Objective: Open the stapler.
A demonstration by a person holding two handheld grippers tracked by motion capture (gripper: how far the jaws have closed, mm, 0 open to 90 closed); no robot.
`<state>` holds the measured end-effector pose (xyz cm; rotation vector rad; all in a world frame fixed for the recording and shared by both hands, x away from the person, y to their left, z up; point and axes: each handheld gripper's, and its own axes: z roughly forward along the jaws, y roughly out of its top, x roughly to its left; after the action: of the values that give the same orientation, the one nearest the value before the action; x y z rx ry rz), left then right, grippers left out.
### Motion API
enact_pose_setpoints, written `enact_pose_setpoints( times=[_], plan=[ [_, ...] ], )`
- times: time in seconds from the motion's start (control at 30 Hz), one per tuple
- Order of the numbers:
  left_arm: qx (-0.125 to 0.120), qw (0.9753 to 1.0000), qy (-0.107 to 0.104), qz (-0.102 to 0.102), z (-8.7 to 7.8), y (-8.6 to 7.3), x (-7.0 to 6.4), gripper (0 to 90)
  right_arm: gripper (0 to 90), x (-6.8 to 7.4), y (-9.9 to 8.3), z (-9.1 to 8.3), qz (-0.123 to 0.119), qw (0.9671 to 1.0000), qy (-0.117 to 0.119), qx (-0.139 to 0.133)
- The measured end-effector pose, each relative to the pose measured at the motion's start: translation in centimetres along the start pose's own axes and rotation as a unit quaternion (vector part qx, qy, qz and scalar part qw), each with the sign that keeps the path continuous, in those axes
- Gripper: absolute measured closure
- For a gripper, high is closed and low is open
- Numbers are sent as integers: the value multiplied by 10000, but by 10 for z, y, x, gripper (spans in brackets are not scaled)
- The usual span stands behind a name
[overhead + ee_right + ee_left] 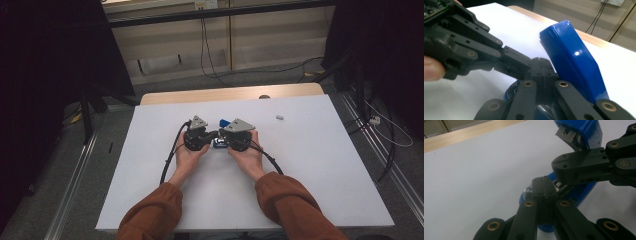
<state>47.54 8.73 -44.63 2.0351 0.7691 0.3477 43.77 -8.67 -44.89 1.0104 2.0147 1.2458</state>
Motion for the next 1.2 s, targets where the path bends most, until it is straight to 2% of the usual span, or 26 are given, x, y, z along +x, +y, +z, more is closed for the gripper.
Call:
enact_pose_setpoints(
  times=[0.3,0.6,0.7,0.9,1.2],
  plan=[
    [-10,10000,-21,-43,0,0,0,900,900,-1,3,1,4,9999,-81,-85],
    [-15,10000,-3,19,0,0,0,900,900,-5,5,-4,-8,9999,-87,-96],
    [-36,10000,-41,-50,0,-1,0,900,900,-6,5,-5,-1,9999,-72,-88],
    [-12,10000,-30,-39,0,0,0,900,900,-8,6,-6,98,9998,-66,-132],
    [-30,10000,-36,-31,0,-1,0,900,900,-11,7,-11,116,9998,-98,-119]
  ],
)
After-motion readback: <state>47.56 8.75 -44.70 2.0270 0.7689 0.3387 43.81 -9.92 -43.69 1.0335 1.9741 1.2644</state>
